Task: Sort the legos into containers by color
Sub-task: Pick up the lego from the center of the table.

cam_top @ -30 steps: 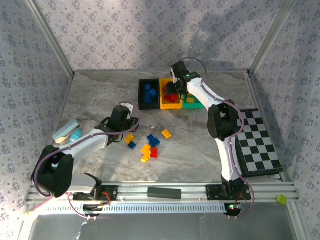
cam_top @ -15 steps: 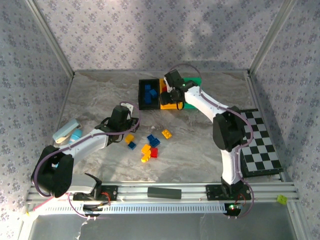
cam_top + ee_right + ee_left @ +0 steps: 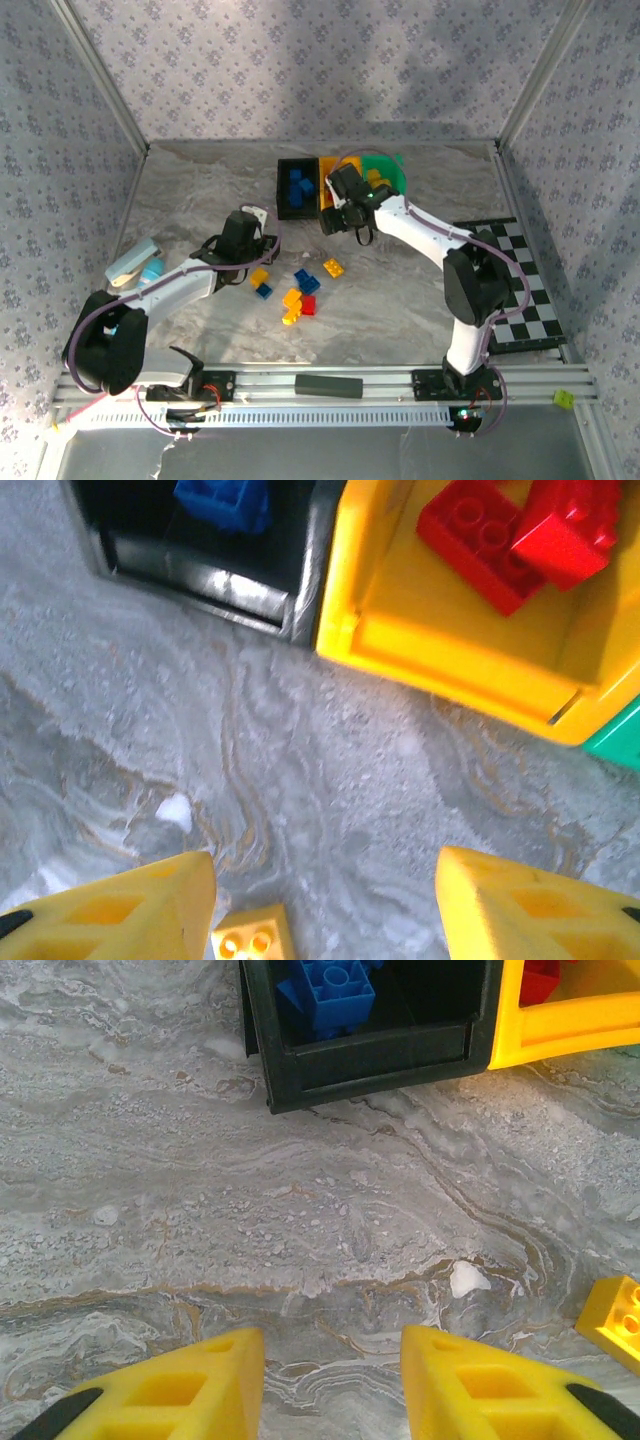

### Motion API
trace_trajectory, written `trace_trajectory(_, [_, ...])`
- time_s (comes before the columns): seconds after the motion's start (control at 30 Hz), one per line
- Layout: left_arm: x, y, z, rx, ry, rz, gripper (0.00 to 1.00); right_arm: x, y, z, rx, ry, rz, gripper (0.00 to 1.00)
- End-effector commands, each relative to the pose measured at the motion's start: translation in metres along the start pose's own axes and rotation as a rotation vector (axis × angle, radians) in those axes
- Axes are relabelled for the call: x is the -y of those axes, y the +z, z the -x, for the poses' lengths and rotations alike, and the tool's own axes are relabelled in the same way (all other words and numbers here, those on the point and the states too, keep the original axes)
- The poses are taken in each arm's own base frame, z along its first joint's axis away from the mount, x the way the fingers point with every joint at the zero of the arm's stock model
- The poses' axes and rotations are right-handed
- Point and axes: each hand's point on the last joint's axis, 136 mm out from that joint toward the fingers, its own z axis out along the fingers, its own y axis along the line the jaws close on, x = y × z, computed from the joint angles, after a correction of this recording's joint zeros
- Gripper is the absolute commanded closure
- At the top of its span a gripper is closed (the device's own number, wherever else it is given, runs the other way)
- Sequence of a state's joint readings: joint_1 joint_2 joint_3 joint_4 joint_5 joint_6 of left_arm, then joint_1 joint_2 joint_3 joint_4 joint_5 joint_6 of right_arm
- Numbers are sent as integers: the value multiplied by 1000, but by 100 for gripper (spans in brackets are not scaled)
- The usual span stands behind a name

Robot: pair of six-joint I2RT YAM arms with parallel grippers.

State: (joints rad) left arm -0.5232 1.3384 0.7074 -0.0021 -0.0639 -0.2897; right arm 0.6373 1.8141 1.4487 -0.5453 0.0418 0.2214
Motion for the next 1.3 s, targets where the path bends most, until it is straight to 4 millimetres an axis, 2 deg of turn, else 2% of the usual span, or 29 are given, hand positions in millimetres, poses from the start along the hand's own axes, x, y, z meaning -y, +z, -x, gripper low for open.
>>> trace_trajectory(0.0, [1, 3, -1, 0, -18, -16, 60, -11, -16, -9, 17, 1, 12, 38])
trace_trajectory(0.27, [4, 9, -5, -17, -27, -34, 60, -35, -8, -83, -114, -48, 33, 38])
trace_trajectory(0.3, [4, 10, -5, -21, -26, -34, 60, -38, -7, -84, -115, -46, 39, 38])
trace_trajectory(0.33, [4, 11, -6, -24, -27, -31, 60, -36, 0, -102, -152, -46, 28, 38])
trace_trajectory(0.47, [3, 12, -6, -30, -23, -27, 60, -34, 14, -121, -187, -47, 7, 38])
trace_trajectory(0.7, [3, 12, -6, -30, -24, -24, 60, -31, 29, -117, -192, -65, -10, 38])
trace_trajectory(0.83, [3, 12, -6, -31, -22, -27, 60, -38, 41, -114, -203, -69, 15, 39])
trace_trajectory(0.9, [2, 12, -6, -31, -23, -21, 60, -36, 49, -120, -228, -73, 3, 39])
trace_trajectory(0.97, [2, 12, -6, -30, -23, -20, 60, -40, 51, -109, -210, -72, 5, 39])
trace_trajectory(1.07, [3, 12, -6, -32, -22, -25, 60, -43, 54, -110, -216, -71, 19, 39])
trace_trajectory(1.17, [3, 12, -7, -33, -23, -23, 60, -45, 55, -111, -219, -71, 26, 42])
trace_trajectory(1.27, [4, 13, -7, -36, -23, -29, 60, -41, 56, -113, -224, -68, 15, 49])
